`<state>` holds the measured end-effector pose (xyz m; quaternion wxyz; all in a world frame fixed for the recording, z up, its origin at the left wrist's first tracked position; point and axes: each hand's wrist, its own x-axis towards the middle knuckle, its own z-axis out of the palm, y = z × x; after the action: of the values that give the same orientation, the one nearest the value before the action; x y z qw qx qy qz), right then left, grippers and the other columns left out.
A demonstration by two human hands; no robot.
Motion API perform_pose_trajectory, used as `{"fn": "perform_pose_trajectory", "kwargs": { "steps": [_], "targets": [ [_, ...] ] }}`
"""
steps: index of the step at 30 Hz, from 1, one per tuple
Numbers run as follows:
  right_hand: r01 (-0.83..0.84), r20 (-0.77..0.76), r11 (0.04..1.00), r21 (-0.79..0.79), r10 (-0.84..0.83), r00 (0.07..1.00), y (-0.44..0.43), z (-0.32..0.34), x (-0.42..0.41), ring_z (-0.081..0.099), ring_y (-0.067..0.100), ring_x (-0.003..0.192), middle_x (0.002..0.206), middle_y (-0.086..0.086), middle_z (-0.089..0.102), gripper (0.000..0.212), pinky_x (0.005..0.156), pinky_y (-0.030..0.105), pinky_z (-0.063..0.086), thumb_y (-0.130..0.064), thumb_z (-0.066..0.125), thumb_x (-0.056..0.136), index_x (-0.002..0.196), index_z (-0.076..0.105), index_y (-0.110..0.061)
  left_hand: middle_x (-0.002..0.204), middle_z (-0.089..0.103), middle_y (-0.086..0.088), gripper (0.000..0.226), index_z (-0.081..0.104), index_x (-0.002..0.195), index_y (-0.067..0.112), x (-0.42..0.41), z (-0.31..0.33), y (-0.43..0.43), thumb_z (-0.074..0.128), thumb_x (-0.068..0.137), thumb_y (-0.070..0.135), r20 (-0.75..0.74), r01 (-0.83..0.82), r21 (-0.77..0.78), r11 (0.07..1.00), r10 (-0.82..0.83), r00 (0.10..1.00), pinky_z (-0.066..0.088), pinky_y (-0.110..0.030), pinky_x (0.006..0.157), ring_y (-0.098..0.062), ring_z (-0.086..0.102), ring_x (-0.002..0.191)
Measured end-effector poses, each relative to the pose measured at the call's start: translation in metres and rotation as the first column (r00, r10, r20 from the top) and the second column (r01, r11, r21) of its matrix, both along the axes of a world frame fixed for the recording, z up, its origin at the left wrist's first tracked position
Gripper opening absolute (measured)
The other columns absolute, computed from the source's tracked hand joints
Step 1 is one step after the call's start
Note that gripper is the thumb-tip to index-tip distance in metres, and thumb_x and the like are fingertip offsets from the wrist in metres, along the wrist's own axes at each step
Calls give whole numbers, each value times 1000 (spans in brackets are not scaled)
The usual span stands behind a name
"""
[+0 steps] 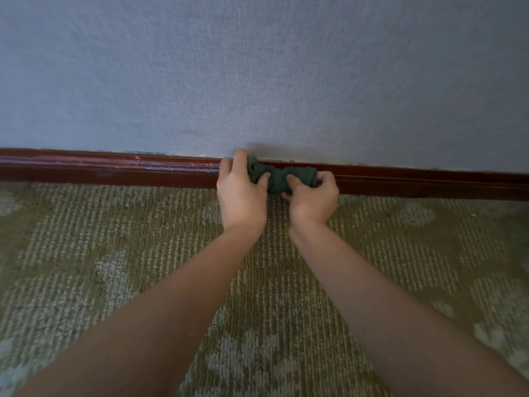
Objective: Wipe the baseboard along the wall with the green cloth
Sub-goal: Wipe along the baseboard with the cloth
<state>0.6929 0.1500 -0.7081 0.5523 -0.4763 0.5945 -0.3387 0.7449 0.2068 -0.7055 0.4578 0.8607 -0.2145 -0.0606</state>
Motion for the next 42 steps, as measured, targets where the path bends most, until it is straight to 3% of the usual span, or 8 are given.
{"fn": "perform_pose_trajectory", "kwargs": {
  "steps": [6, 11, 16, 21, 23, 27, 35, 42],
  "targets": [
    [56, 142, 981, 187, -83, 986, 1, 4, 3, 61, 14, 68, 81, 7, 60, 18, 56, 24, 56, 3, 67, 80, 81, 52, -6, 113, 50, -14, 39, 51, 111, 3, 3, -1, 4, 72, 79, 10, 30, -92, -10, 996, 93, 995, 31, -11, 73, -11, 41, 87],
    [70, 191, 955, 289, -129, 973, -10, 10, -7, 62, 17, 68, 81, 9, 61, 19, 57, 25, 56, 5, 67, 79, 76, 53, -7, 117, 46, -27, 37, 58, 108, 0, 0, -5, 18, 75, 76, 8, 346, 294, 98, 951, -310, 886, 51, -36, 71, -37, 50, 105],
    [30, 248, 933, 359, -127, 960, -9, 14, -9, 61, 18, 73, 86, 10, 61, 17, 56, 23, 55, 1, 68, 80, 87, 54, -5, 99, 57, -35, 36, 64, 87, -6, 11, -2, 27, 83, 57, -6, 488, 378, 402, 834, -545, 682, 48, -34, 45, -48, 57, 85],
    [-49, 48, 998, 38, 47, 998, -11, 13, -17, 62, 16, 80, 84, 0, 57, 22, 69, 28, 56, -4, 69, 80, 90, 49, -9, 87, 61, -29, 25, 65, 74, -5, 17, 3, 21, 77, 55, -15, 541, 351, 420, 837, -541, 644, 44, -31, 46, -41, 59, 75],
    [-84, -118, 975, -208, 60, 991, -10, 9, -20, 56, 4, 72, 78, -7, 52, 31, 71, 13, 49, -7, 73, 77, 91, 45, -11, 88, 63, -26, 17, 65, 69, -4, 20, 1, 23, 76, 59, -12, 605, 336, 397, 854, -519, 605, 48, -36, 53, -40, 59, 77],
    [-365, -413, 705, -608, 112, 904, -3, 1, -23, 47, 11, 72, 85, 8, 53, 17, 65, 2, 33, 1, 67, 80, 88, 54, -6, 86, 66, -19, 7, 66, 65, -1, 30, -3, 23, 66, 72, -4, 763, 338, 409, 848, -521, 383, 41, -41, 75, -32, 55, 85],
    [-725, -656, 379, -575, 316, 685, -16, -9, -44, 56, 33, 95, 108, 27, 50, 40, 83, 36, 51, 4, 78, 67, 103, 62, 3, 78, 68, -17, 9, 68, 69, -4, 34, -10, 20, 62, 74, -7, 756, 431, 420, 799, -571, 321, 52, -35, 62, -30, 64, 69],
    [-742, -661, 329, -583, 339, 670, -1, -12, -21, 58, 38, 85, 101, 28, 54, 21, 65, 44, 56, 14, 68, 70, 90, 64, 7, 71, 64, -17, 12, 65, 65, -3, 52, -9, 40, 63, 72, -13, 728, 409, 453, 792, -593, 343, 50, -34, 55, -30, 60, 64]
  ]
}}
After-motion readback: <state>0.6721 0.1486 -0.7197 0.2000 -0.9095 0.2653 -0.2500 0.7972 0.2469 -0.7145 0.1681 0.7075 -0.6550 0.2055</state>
